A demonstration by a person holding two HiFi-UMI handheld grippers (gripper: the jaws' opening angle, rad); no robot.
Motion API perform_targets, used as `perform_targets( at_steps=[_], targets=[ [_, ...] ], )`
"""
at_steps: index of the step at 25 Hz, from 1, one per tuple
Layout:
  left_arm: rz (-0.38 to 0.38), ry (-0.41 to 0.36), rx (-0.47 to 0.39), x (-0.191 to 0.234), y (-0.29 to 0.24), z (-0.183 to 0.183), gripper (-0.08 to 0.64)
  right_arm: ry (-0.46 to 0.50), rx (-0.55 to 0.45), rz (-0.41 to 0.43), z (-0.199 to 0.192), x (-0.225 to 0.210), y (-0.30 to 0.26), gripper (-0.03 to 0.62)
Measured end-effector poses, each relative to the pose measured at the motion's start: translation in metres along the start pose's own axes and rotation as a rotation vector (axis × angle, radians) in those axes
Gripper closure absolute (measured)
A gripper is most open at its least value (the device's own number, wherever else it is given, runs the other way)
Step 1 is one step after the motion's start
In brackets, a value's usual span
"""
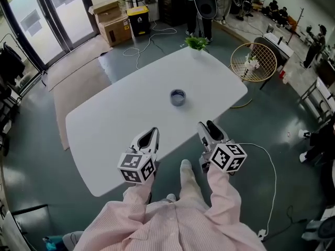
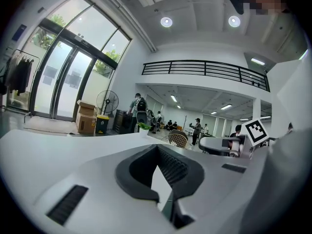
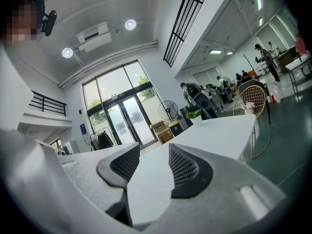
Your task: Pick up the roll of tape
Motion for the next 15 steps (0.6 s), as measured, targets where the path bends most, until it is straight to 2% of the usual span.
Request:
perform_targets(
  at_steps=[6,15],
  targets=[
    [0.028,0.030,0.016,0.013,-0.054,0.007,0.560,-0.019,0.039,0.014,0.019,-0.043,-0.050,0.414],
    [0.110,0.093,0.057,0.032,-0.125,0.012,0.559,-0.038,0.193,0.068,0.036,-0.097,-0.131,0.414]
  ],
)
Point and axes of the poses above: the fingertips, and each gripper's own axes: y backward along the fingers, x to its left, z out of its top, the point moved 8 cm from there along y, backward along the fingers, and after that the axes turned 3 degrees about z, right-handed, at the moved point
